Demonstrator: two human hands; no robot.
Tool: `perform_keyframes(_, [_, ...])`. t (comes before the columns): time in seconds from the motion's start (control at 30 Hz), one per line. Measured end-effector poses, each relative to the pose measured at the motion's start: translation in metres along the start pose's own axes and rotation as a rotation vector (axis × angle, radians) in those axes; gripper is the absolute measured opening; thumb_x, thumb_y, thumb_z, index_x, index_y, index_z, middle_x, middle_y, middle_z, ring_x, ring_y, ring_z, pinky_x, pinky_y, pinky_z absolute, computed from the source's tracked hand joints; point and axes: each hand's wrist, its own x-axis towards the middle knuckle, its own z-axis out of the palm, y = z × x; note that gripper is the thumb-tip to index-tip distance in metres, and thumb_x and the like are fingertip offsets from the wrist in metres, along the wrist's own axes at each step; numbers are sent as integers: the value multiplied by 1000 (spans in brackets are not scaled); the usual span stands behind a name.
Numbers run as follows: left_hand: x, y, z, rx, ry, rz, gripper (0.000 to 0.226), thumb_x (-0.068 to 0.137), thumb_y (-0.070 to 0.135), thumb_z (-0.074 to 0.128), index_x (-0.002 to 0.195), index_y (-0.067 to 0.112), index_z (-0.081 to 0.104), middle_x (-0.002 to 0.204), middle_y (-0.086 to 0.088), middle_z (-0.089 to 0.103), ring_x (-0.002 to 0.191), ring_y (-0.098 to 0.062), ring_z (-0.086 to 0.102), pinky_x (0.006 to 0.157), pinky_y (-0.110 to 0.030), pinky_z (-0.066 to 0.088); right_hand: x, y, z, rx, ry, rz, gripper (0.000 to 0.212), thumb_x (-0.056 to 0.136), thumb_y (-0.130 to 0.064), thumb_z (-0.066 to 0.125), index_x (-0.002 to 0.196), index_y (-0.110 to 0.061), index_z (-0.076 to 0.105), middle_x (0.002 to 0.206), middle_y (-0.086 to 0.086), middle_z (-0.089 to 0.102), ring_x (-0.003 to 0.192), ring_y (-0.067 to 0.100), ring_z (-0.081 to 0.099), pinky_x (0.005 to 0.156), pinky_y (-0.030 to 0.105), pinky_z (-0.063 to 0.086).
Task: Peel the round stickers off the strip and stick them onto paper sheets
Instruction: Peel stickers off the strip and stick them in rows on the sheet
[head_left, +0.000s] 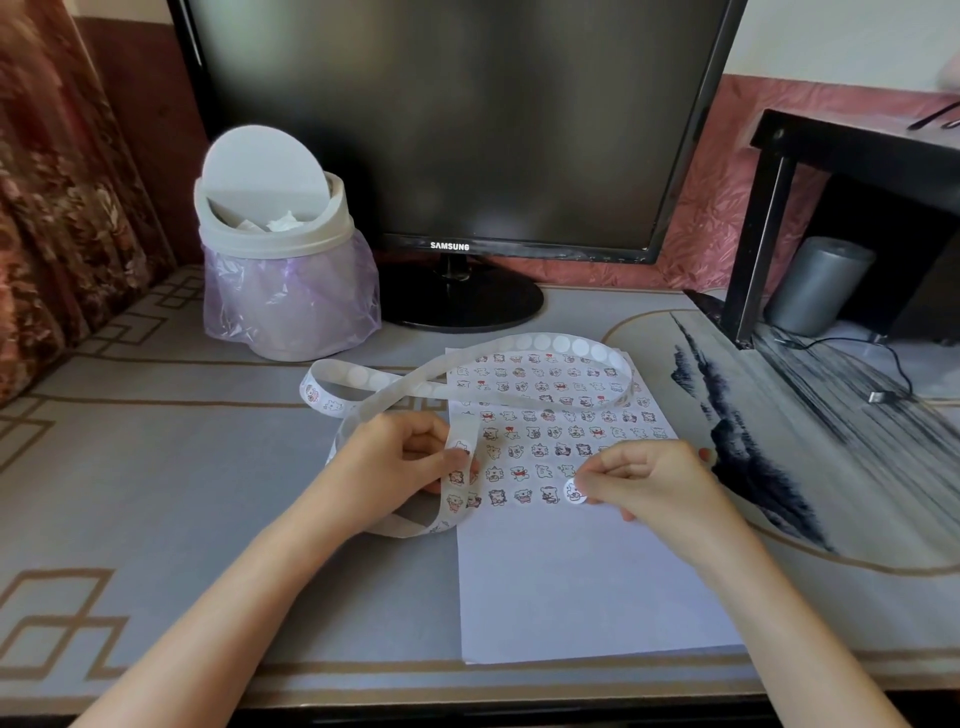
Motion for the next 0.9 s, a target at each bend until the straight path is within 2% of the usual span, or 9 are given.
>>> perform_keyframes(0.27, [0,0,0,2,-3,1,6,86,12,67,80,13,67,77,7,75,71,-1,69,65,-7,48,3,7,6,-45,66,-29,12,73,-7,74,67,-16,72,62,0,69,53,2,57,47,11,37])
perform_keyframes(0.6, [0,0,0,-7,-8,15,7,86,10,66,79,12,66,79,4,75,68,0,68,63,-7,47,2,9,11,-133,118,-89,16,73,-8,73,63,-20,70,55,-7,64,49,0,51,58,24,43])
perform_keyframes(0.77, [0,0,0,-13,-12,19,7,86,10,67,79,12,66,78,5,75,69,0,69,64,-7,47,0,11,12,-199,122,-128,15,75,-10,72,66,-21,68,49,-14,58,43,-2,46,49,17,36])
perform_keyframes(0.9, [0,0,0,-9,-12,27,11,86,10,67,77,15,66,77,7,75,68,0,69,63,-6,47,1,14,10,-218,119,-154,14,76,-10,73,71,-22,67,52,-9,58,44,-2,45,47,13,35])
